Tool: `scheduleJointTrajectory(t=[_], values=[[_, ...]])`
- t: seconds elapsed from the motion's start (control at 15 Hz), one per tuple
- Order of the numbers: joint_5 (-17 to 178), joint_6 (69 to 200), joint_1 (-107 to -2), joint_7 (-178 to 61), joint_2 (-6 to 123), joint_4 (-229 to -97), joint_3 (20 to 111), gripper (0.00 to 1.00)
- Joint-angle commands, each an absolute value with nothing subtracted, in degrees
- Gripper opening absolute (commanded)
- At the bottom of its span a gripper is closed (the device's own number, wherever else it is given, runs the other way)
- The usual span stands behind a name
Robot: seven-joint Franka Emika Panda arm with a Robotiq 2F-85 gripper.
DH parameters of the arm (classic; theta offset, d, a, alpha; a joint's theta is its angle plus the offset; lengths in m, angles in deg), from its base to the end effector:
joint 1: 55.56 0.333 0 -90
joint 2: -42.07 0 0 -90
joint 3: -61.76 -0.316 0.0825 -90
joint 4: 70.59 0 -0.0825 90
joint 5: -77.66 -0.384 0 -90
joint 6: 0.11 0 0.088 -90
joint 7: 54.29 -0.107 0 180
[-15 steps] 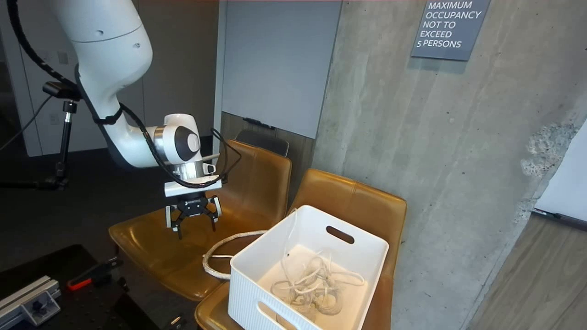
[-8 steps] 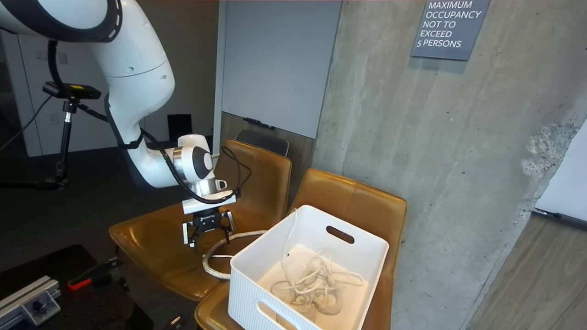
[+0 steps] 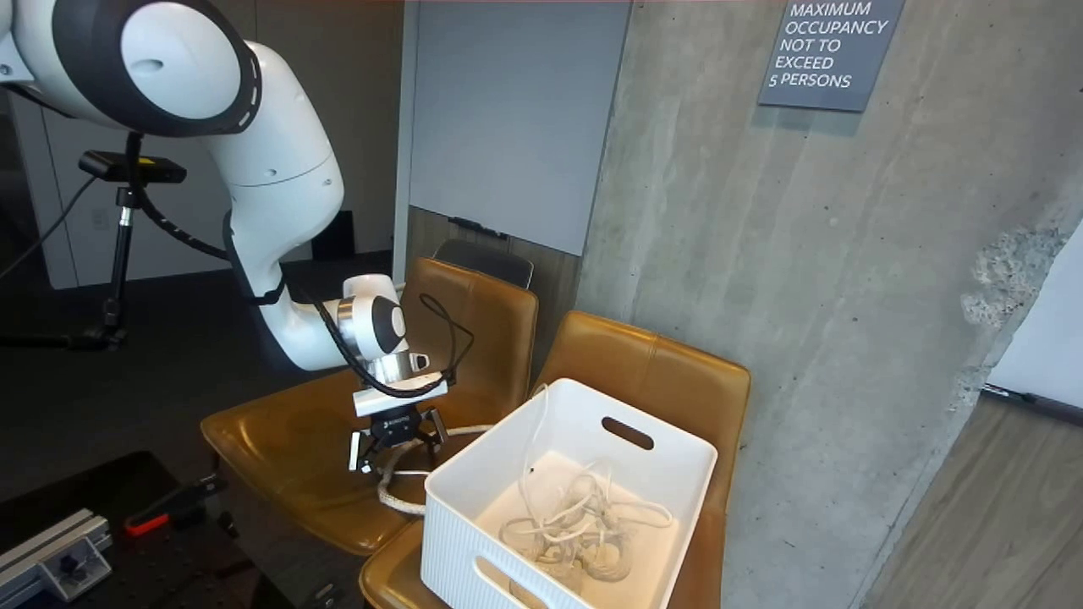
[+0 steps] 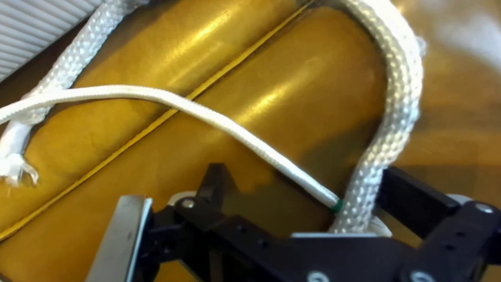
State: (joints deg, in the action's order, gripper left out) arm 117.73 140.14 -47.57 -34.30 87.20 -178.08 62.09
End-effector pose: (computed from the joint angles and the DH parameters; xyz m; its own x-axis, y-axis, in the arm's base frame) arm 0.5900 0.0788 0.0712 0.4688 0.7957 -0.3835 0.8830 -0.4340 0.1788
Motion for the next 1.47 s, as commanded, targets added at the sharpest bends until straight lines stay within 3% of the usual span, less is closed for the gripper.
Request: scheduleJointTrajectory(t=[0.0, 0.07, 0.73, 1.4], values=[[118.45, 139.53, -47.67, -35.07, 88.75, -176.88, 62.27, 0.93], [118.41, 139.48, -47.64, -35.13, 88.79, -176.76, 62.26, 0.74], [117.80, 137.68, -47.37, -34.69, 84.99, -176.04, 61.92, 0.01], [119.82, 126.47, -48.57, -31.15, 71.59, -169.16, 63.38, 0.00]])
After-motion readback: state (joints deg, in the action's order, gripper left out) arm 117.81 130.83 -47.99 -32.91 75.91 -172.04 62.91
